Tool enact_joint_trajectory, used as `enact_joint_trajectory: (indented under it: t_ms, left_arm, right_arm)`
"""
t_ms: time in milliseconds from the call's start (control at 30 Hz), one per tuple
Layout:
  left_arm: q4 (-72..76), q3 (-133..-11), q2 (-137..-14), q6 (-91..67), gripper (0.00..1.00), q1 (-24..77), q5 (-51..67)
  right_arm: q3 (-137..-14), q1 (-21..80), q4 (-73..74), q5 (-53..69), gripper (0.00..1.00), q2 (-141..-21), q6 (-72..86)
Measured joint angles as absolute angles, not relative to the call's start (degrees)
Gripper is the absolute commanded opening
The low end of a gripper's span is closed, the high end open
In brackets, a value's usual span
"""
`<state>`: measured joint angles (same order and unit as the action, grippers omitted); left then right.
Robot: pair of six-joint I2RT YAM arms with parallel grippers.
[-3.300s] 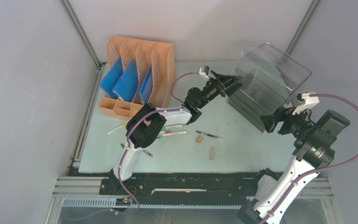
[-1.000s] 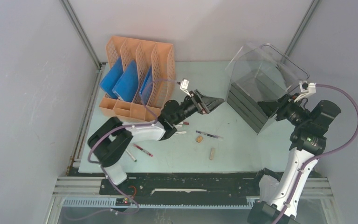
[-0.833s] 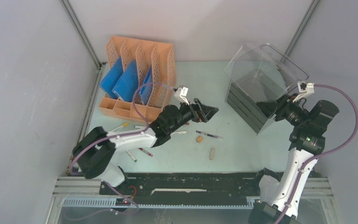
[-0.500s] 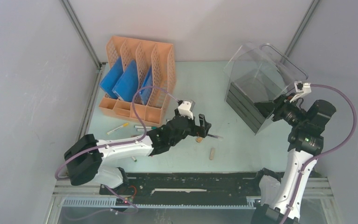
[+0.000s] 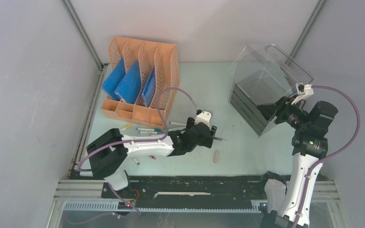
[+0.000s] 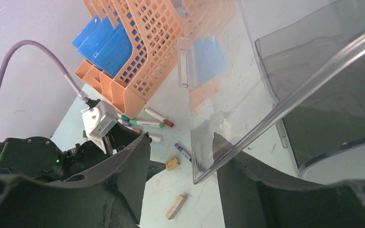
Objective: Organize the desk
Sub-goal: Open the drawer in the storage box, then pick up the stationery from the center of the board.
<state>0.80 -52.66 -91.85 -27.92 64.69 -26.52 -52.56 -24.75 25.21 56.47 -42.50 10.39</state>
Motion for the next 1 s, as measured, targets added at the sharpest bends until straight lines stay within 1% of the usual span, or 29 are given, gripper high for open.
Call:
enact_joint_trajectory:
  t_ms: [267, 300, 333, 400, 533, 567, 633, 767, 800, 833, 967, 1000]
  left_arm:
    - [-6.5, -58.7, -96.4, -27.9, 0.75, 65.9, -27.4]
    - [-7.3, -59.2, -96.8, -27.9, 0.71, 66.1, -27.4]
    - [-8.0, -59.5, -97.1, -27.9, 0.64, 66.2, -27.4]
    - [-9.3, -60.4, -98.2, -27.9, 0.61, 66.6, -27.3]
    - [-10.3, -60.9, -100.1, -28.0, 0.58, 66.8, -27.2]
    - [-10.5, -60.9, -100.6, -28.0, 0.55, 66.8, -27.2]
    - [-10.9, -60.9, -101.6, -28.1, 0.53, 66.7, -27.2]
    - [-11.1, -61.1, -103.7, -28.1, 0.53, 66.7, -26.9]
    - [-11.2, -61.3, -104.1, -28.1, 0.52, 66.8, -26.8]
    - [-11.2, -61.4, -104.5, -28.1, 0.49, 66.8, -26.8]
    - [-11.3, -61.8, -105.4, -28.1, 0.48, 66.7, -26.8]
    - [-11.3, -61.9, -105.6, -28.0, 0.46, 66.8, -26.8]
  right_arm:
    - [-52.6, -23.4, 26.0, 54.1, 0.6, -42.0, 9.2]
    - [-52.6, -23.2, 26.0, 53.8, 0.6, -42.0, 9.1]
    - [-52.6, -23.0, 26.0, 53.5, 0.6, -42.0, 9.0]
    - [-52.5, -22.8, 26.0, 52.9, 0.6, -42.0, 8.9]
    - [-52.6, -22.7, 26.0, 52.4, 0.61, -42.0, 8.6]
    - [-52.6, -22.7, 26.1, 52.3, 0.61, -42.0, 8.6]
    - [-52.5, -22.6, 26.2, 52.1, 0.61, -42.0, 8.4]
    - [-52.5, -22.3, 26.5, 51.7, 0.61, -42.0, 8.0]
    - [-52.6, -22.2, 26.6, 51.5, 0.61, -42.0, 7.9]
    - [-52.5, -22.1, 26.8, 51.5, 0.61, -42.0, 7.9]
    - [-52.5, -21.7, 27.4, 50.9, 0.61, -42.0, 7.6]
    - [-52.6, -21.6, 27.4, 50.7, 0.61, -42.0, 7.6]
